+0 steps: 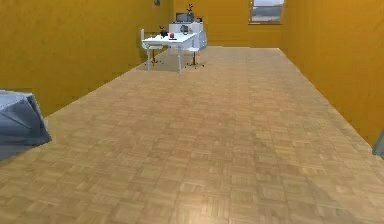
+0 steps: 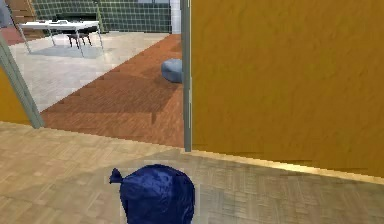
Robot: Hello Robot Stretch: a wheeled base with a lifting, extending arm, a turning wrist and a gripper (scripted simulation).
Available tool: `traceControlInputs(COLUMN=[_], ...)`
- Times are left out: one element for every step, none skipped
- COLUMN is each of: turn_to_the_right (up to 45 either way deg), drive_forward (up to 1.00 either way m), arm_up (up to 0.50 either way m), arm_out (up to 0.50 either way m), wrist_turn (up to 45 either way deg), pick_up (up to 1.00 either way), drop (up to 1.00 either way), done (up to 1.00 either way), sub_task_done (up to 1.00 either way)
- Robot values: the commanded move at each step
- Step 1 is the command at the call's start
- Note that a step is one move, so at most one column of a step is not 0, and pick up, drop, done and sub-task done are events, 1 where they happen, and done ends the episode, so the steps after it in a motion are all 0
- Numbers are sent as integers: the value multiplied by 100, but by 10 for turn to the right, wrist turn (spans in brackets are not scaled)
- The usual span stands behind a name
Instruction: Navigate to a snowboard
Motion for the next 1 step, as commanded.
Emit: traceControlInputs(turn_to_the_right=[60], drive_forward=[0], arm_up=[0], arm_out=[0], wrist_turn=[0], pick_up=[0], drop=[0], done=[0], sub_task_done=[0])
